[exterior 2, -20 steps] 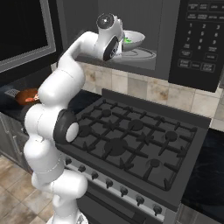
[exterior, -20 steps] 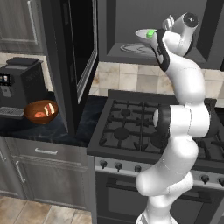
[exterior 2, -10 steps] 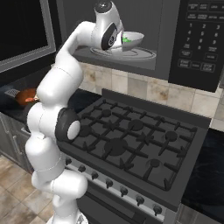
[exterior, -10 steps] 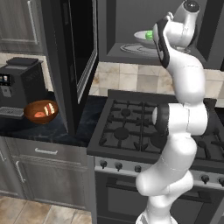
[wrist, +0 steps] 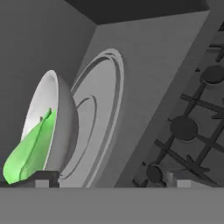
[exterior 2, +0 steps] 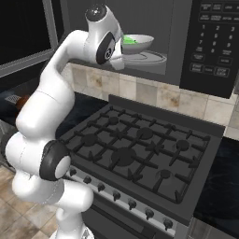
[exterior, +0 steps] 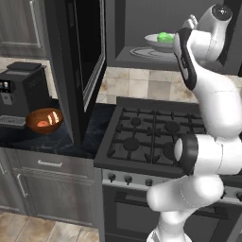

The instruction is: Place the bowl containing the garlic and corn in the microwave. Close the microwave door and press the start button to microwave the meal.

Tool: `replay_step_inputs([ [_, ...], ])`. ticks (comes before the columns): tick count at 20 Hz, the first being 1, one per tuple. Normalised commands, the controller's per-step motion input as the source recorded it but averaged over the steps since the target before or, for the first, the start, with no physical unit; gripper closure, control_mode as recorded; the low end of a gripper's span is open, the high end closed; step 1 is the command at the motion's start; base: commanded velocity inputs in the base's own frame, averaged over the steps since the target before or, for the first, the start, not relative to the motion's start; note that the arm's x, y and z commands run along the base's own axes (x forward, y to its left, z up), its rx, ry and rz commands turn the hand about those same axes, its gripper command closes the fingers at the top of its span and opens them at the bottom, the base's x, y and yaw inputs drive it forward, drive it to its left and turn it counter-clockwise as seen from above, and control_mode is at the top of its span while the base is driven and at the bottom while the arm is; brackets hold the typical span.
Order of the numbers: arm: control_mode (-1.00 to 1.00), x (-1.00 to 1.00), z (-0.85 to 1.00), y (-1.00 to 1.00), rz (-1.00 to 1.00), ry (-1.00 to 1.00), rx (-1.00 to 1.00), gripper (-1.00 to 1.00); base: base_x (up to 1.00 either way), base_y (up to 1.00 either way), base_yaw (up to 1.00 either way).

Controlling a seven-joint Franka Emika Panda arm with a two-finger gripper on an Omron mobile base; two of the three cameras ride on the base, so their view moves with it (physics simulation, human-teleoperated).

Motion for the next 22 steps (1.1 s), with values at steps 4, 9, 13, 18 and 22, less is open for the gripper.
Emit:
replay_step_inputs([
  [4, -1.00, -1.00, 0.05, 0.28, 0.06, 0.03, -0.17, -1.00, 0.00, 0.00, 0.00],
  [9, -1.00, -1.00, 0.20, 0.23, 0.22, 0.02, -0.30, -1.00, 0.00, 0.00, 0.00],
  [13, -1.00, -1.00, 0.29, 0.10, 0.35, -0.03, -0.42, -1.00, 0.00, 0.00, 0.00],
  [18, -1.00, -1.00, 0.34, 0.54, 0.33, 0.00, -0.54, -1.00, 0.00, 0.00, 0.00],
  [22, -1.00, -1.00, 0.29, 0.76, 0.31, 0.01, -0.63, -1.00, 0.00, 0.00, 0.00],
])
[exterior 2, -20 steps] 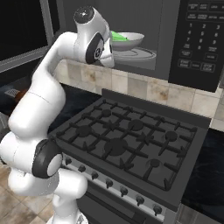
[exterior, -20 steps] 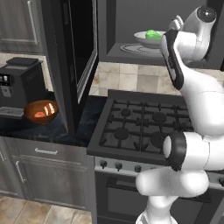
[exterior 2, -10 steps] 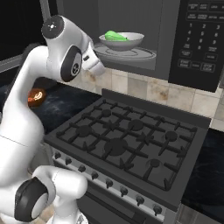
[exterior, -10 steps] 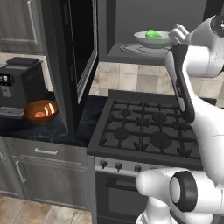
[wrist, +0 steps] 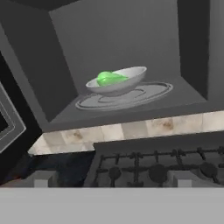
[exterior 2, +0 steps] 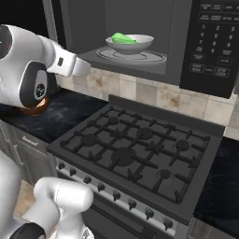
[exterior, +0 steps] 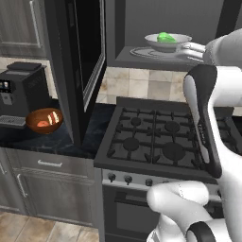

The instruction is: Place the bowl containing the garlic and corn in the microwave. Close the microwave door and press the start button to microwave the meal.

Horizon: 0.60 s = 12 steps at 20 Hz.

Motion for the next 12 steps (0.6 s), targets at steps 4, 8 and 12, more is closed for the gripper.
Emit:
replay_step_inputs([
  [4, -1.00, -1.00, 0.10, 0.74, 0.31, 0.09, -0.66, -1.00, 0.00, 0.00, 0.00],
  [8, -1.00, -0.99, 0.05, 0.70, 0.29, 0.29, -0.71, -1.00, 0.00, 0.00, 0.00],
  [12, -1.00, -0.84, 0.01, 0.75, 0.23, 0.26, -0.70, -1.00, 0.00, 0.00, 0.00],
])
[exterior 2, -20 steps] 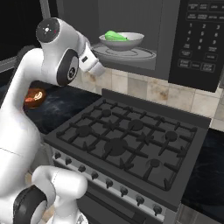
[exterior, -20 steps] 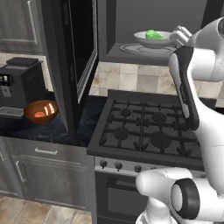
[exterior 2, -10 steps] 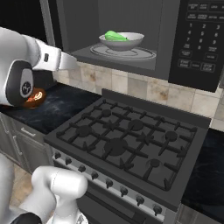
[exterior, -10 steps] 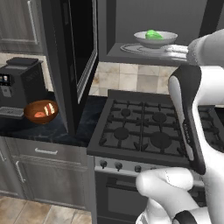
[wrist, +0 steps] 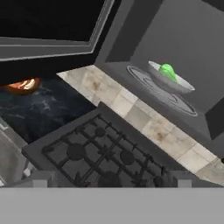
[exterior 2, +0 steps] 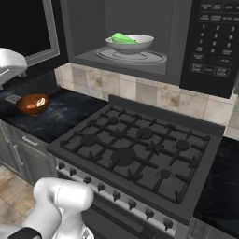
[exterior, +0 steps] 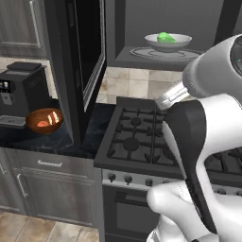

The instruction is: Place the bowl containing the garlic and corn in the microwave. Close the microwave door and press the start button to microwave the meal.

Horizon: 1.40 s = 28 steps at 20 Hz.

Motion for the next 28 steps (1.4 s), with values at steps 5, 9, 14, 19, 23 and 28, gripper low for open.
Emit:
replay_step_inputs([
  [5, -1.00, -0.42, -0.12, 0.81, 0.05, 0.00, -0.56, -1.00, 0.00, 0.00, 0.00],
  [9, -1.00, -0.21, -0.78, 0.88, 0.01, -0.21, -0.37, -1.00, 0.00, 0.00, 0.00],
  [14, -1.00, -0.15, -0.75, 0.80, 0.01, -0.33, -0.23, -1.00, 0.00, 0.00, 0.00],
  [19, -1.00, -0.02, -0.01, 0.97, 0.00, -0.27, -0.20, -1.00, 0.00, 0.00, 0.00],
  [23, -1.00, -0.25, 0.00, 1.00, 0.00, -0.32, -0.17, -1.00, 0.00, 0.00, 0.00],
  [28, -1.00, -0.48, 0.04, 0.95, 0.00, -0.15, -0.19, -1.00, 0.00, 0.00, 0.00],
])
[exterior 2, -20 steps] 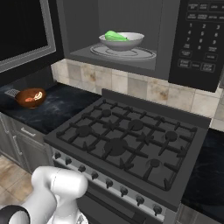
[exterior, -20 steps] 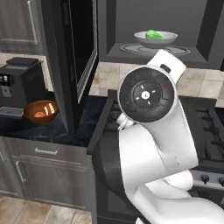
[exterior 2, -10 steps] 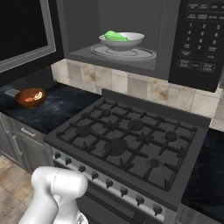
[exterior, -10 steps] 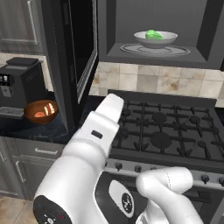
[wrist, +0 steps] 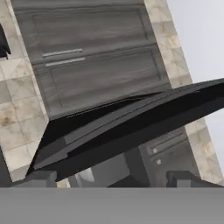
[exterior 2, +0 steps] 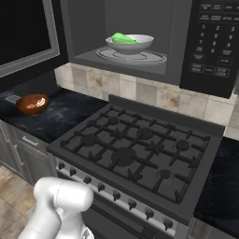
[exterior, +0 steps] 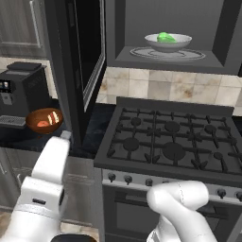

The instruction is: Place the bowl containing the garlic and corn in the microwave. Close the microwave door and press the start button to microwave the meal.

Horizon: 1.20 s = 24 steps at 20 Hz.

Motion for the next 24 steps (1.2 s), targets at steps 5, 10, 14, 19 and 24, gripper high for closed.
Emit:
replay_step_inputs([
  [5, -1.00, 0.13, 0.05, 0.48, -0.09, 0.00, -0.06, -1.00, 0.00, 0.00, 0.00],
  [10, -1.00, 0.45, 0.00, 0.20, -0.20, 0.06, 0.00, -1.00, 0.00, 0.00, 0.00],
  [14, -1.00, 0.46, 0.09, 0.32, -0.23, 0.07, -0.02, -1.00, 0.00, 0.00, 0.00],
  [19, -1.00, 0.39, 0.05, 0.07, -0.27, 0.03, 0.00, -1.00, 0.00, 0.00, 0.00],
  [24, -1.00, 0.42, 0.00, 0.00, -0.29, 0.02, 0.00, -1.00, 0.00, 0.00, 0.00],
])
